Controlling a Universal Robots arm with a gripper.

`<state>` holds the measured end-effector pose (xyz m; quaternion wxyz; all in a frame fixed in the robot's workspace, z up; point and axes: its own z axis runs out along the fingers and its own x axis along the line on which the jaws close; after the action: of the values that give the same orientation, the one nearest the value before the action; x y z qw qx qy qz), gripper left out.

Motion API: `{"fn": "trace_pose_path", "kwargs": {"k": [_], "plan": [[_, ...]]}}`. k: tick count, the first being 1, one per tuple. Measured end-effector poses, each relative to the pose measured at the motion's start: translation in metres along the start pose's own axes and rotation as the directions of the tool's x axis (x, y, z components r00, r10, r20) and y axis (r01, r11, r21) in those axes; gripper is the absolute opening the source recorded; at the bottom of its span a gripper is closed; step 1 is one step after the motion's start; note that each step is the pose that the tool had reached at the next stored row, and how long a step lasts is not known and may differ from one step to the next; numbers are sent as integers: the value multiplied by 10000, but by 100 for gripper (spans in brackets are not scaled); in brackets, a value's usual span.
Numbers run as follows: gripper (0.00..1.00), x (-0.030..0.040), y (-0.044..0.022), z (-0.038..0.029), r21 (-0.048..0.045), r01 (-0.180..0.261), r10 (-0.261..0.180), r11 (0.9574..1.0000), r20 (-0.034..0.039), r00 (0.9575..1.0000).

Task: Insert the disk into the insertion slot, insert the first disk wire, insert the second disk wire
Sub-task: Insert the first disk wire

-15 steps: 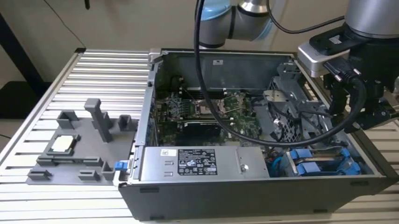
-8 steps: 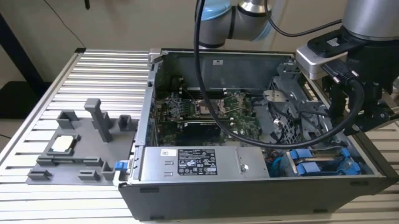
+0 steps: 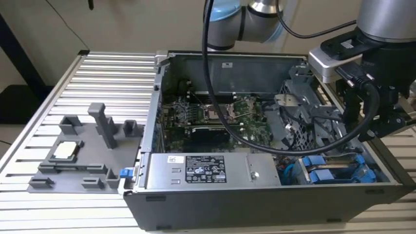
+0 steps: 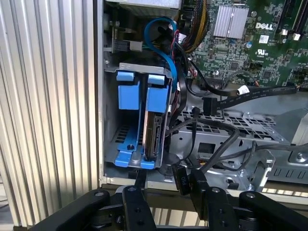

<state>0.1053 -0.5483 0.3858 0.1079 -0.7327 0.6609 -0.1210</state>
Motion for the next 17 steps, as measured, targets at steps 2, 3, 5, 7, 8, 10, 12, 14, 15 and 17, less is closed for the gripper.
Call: {"fn": "trace_pose_path", "kwargs": {"k": [2,3,5,7,8,10,12,14,15,17], "plan": [[49,0,1,0,0,1,-1,10000,-1,10000],[49,-1,7,-2,0,-1,1,10000,-2,10000],[49,-5,26,-8,1,0,0,10000,-2,10000],[49,-23,40,-13,0,0,0,10000,-2,10000],[49,-31,38,-13,0,1,-1,10000,-3,10000],[49,-31,38,-14,-1,3,-3,10000,-4,10000],[49,-31,39,-13,-1,1,-1,10000,-4,10000],[49,-32,39,-13,0,1,-1,10000,-3,10000],[47,-32,39,-13,0,1,-1,10000,-3,10000],[34,-32,39,-13,0,1,-1,10000,-4,10000]]}}
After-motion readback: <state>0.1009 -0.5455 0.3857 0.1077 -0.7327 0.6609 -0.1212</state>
